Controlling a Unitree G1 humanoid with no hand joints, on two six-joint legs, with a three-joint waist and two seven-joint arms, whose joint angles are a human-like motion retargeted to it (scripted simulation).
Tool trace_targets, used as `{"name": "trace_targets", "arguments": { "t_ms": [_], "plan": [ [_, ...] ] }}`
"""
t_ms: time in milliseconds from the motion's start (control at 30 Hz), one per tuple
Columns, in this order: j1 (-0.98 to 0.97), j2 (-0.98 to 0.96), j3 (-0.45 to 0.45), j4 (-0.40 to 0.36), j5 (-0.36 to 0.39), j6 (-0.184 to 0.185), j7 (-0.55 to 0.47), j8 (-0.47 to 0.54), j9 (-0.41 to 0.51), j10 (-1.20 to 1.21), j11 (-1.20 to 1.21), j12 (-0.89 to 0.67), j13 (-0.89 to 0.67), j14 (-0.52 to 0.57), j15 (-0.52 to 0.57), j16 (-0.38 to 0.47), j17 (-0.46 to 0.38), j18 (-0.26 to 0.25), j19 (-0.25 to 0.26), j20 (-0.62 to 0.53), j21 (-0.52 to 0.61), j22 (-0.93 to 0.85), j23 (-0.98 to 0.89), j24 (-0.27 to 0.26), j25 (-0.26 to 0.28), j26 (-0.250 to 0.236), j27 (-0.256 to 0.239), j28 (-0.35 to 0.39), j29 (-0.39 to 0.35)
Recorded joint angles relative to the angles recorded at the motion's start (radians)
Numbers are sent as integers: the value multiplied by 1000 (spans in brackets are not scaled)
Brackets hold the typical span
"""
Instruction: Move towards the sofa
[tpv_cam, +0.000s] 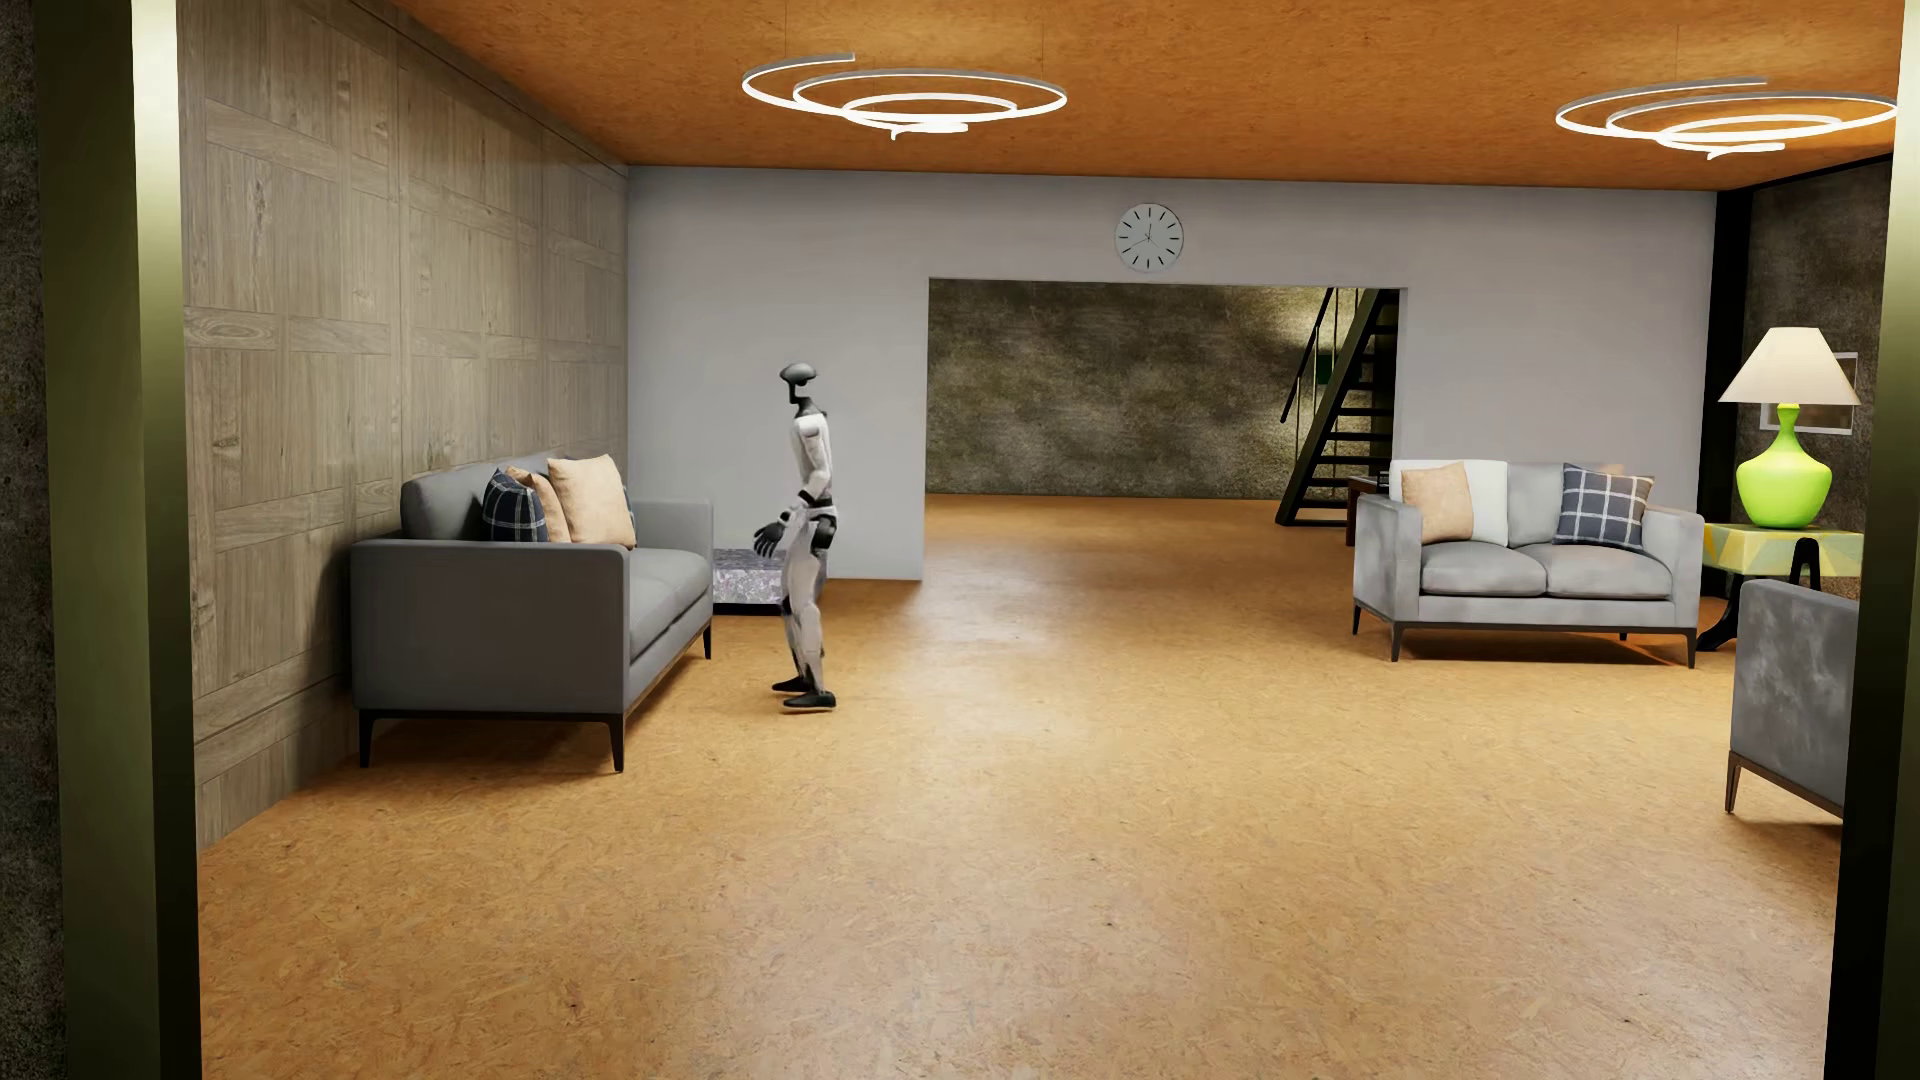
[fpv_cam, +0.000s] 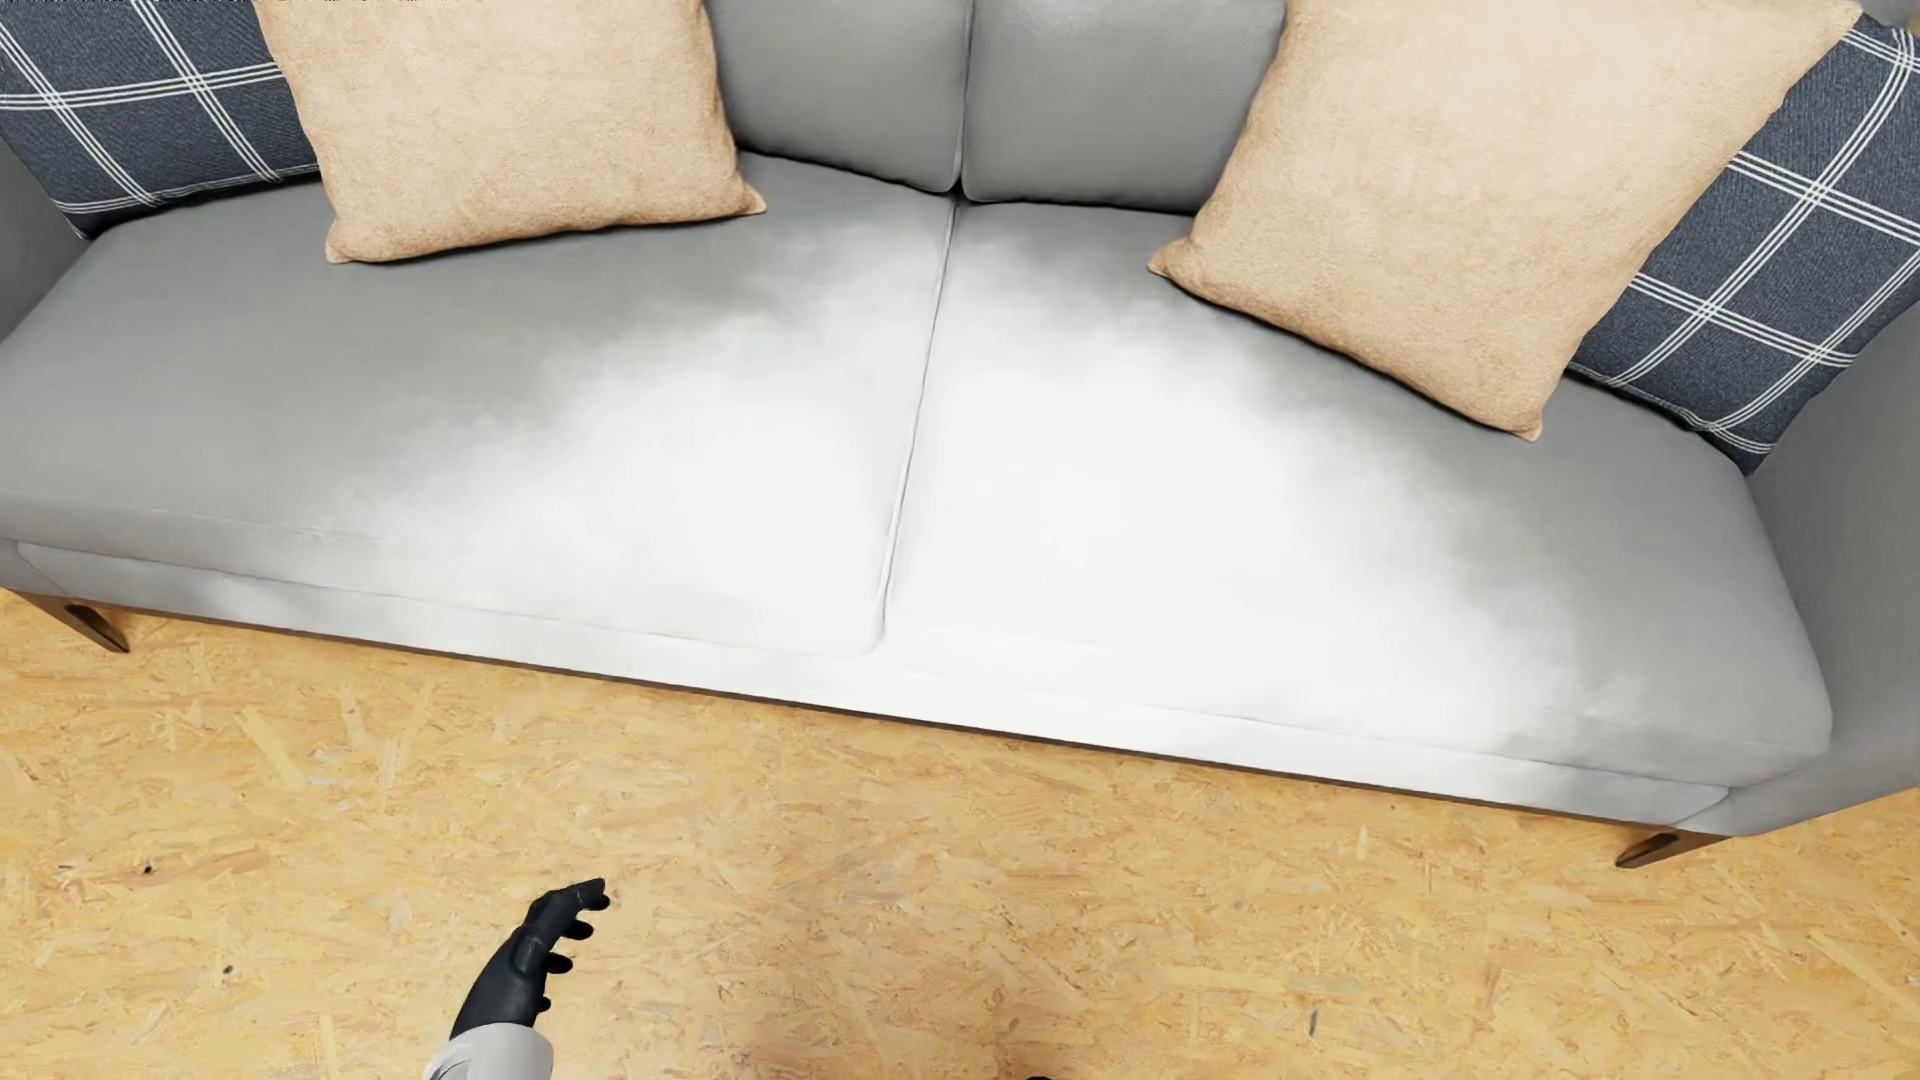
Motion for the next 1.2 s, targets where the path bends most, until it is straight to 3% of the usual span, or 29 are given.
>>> {"name": "trace_targets", "arguments": {
  "t_ms": [100,200,267,333,367,400,467,500,633,700,767,833,867,900,967,1033,1200],
  "plan": [
    [-38,23,2,60,44,26,-26,-23,1,107,-6,35,-112,-35,-26,11,4,-28,-16,-1,98,82,-18,17,-60,70,-5,-20,54],
    [-148,40,12,133,89,59,-89,-35,8,342,8,62,-238,3,-55,28,39,-70,-29,-14,105,195,-54,63,-72,183,-13,-98,-13],
    [-238,48,20,150,103,80,-165,-45,11,496,22,99,-318,75,-74,29,47,-111,-31,1,121,251,-78,67,-83,220,-39,-116,-51],
    [-268,54,29,128,113,103,-241,-47,8,517,24,138,-379,-6,-82,21,40,-144,-26,15,131,275,-118,60,-90,222,-74,-126,-70],
    [-250,59,31,95,114,112,-285,-44,3,447,19,161,-402,-45,-83,15,32,-183,-22,14,134,278,-133,63,-92,216,-86,-134,-76],
    [-216,69,33,60,110,120,-321,-40,-4,335,2,180,-418,-47,-79,4,22,-166,-17,15,134,275,-145,63,-93,207,-94,-139,-83],
    [-132,90,31,56,104,136,-265,-43,-19,193,-26,207,-427,-93,-72,-6,6,-85,-6,14,128,268,-164,61,-84,194,-107,-159,-87],
    [-101,103,30,47,96,142,-251,-45,-26,139,-41,207,-422,-84,-67,-8,-1,-68,0,9,118,268,-164,67,-80,193,-101,-164,-90],
    [-36,135,24,-22,26,141,-255,-69,-39,41,-36,147,-336,-38,-75,23,17,-55,24,-11,37,234,-124,100,-26,190,-50,-172,-120],
    [2,153,21,-50,-1,135,-251,-69,-44,0,-38,132,-304,-29,-77,28,27,-47,37,19,79,162,-57,78,-28,157,-39,-110,-80],
    [38,177,21,-70,-19,129,-246,-68,-51,-35,-50,107,-260,-23,-75,10,32,-37,49,50,158,107,-2,23,-57,131,-25,-30,-17],
    [60,195,21,-82,-28,123,-238,-63,-57,-56,-69,104,-216,-20,-69,13,45,-29,58,50,222,64,45,-9,-71,109,-30,-21,33],
    [65,200,20,-86,-30,121,-233,-59,-60,-58,-77,102,-179,-22,-68,18,57,-24,63,44,187,56,39,-11,-26,97,-26,-29,-8],
    [66,203,19,-88,-31,119,-227,-52,-62,-55,-85,96,-138,-27,-66,19,73,-20,67,38,112,56,16,-9,46,97,-27,-36,-95],
    [66,202,14,-88,-30,115,-209,-34,-65,-46,-94,88,-85,-36,-60,10,76,-12,74,32,68,77,-23,-9,96,105,-36,-41,-160],
    [72,192,7,-84,-26,112,-180,-5,-66,-48,-95,86,-79,-42,-56,-4,52,-5,80,17,90,120,-49,5,88,124,-37,-50,-119],
    [84,167,2,-62,-2,103,-111,68,-65,-39,-93,80,-169,-63,-46,-24,8,4,87,-38,186,226,-41,57,-12,183,-10,-126,-10]
  ]
}}
